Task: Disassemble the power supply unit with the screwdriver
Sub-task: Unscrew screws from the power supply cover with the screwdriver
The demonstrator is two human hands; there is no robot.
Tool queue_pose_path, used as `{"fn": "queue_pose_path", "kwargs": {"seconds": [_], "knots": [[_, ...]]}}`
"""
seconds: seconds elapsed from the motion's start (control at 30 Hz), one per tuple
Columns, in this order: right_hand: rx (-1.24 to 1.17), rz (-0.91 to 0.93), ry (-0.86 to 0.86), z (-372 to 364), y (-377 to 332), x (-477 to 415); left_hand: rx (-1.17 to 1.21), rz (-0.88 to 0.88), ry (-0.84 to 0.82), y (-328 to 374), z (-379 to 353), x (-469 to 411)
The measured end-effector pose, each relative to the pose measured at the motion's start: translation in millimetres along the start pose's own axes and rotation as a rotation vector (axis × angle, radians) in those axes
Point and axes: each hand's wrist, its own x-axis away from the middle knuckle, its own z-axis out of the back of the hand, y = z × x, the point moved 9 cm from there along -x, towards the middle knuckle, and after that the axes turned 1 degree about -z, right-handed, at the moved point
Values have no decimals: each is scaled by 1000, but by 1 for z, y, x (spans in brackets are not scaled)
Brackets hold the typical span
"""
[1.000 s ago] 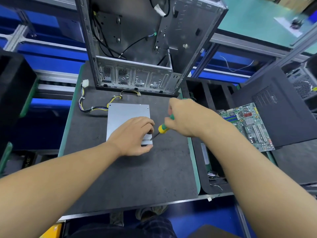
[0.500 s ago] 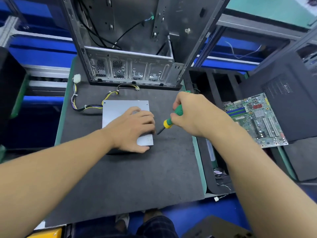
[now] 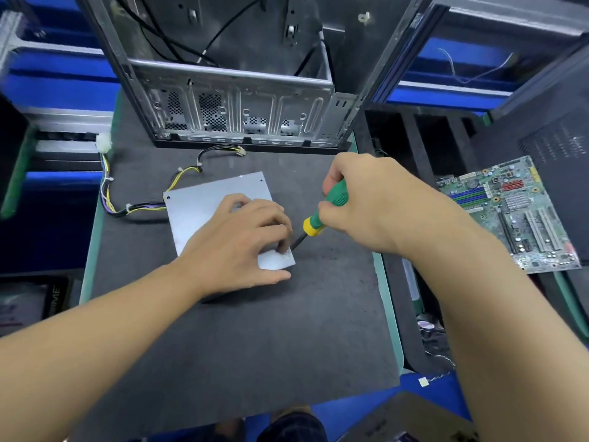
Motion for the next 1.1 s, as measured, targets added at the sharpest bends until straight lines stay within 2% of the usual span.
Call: {"fn": "queue_pose_path", "kwargs": {"seconds": [0.13,0.5,0.83,0.97,1.1], "knots": [[-28,-6,1,2,0,-4,97,-10,4,-1,0,1],[-58,-14,48,10,10,-1,81,-15,-2,6,4,1],[-99,-32,71,11,19,4,-74,11,-108,7,-3,-5],[-125,-35,124,18,19,5,-18,115,-117,-4,-4,-3],[-133,-28,147,19,17,7,-125,107,-132,-1,-6,-1]]}}
